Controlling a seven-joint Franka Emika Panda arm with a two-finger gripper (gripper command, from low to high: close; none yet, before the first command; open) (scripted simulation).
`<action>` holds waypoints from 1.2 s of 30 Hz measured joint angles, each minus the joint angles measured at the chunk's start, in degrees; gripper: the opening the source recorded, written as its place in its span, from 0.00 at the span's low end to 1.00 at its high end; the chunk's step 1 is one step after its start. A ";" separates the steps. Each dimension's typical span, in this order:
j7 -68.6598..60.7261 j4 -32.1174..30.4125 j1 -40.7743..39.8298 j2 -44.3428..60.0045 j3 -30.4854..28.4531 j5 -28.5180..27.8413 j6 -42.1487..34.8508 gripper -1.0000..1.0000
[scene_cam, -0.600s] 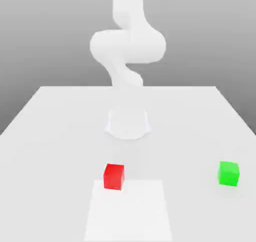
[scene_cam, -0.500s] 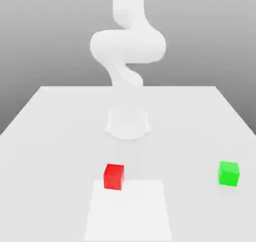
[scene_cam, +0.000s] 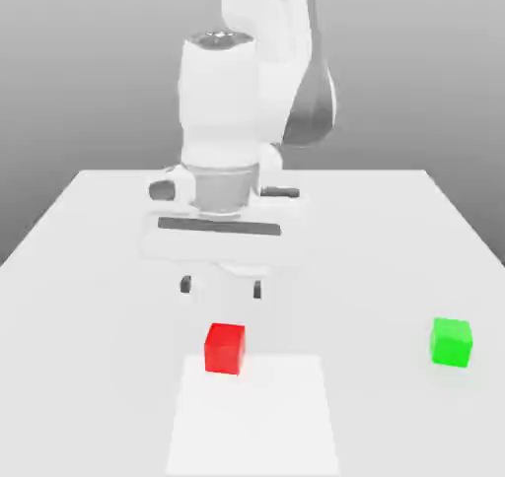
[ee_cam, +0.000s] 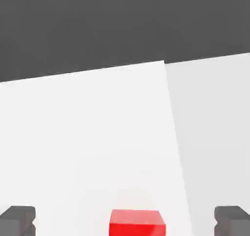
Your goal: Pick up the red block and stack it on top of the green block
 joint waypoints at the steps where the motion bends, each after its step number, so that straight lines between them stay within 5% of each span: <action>1: -0.22 -0.25 -0.04 3.02 -0.01 0.34 2.45 0.50; 6: -1.69 0.66 -1.23 14.30 1.62 2.43 12.02 0.50; 7: -1.75 0.85 -1.59 15.74 1.99 2.48 13.26 0.00; 14: -1.55 0.85 -1.75 15.78 2.09 2.25 13.30 0.00; 23: -0.88 -0.99 -0.66 -0.44 1.88 0.46 -1.09 0.00; 36: -18.82 11.90 24.91 3.05 19.32 2.19 -10.46 0.00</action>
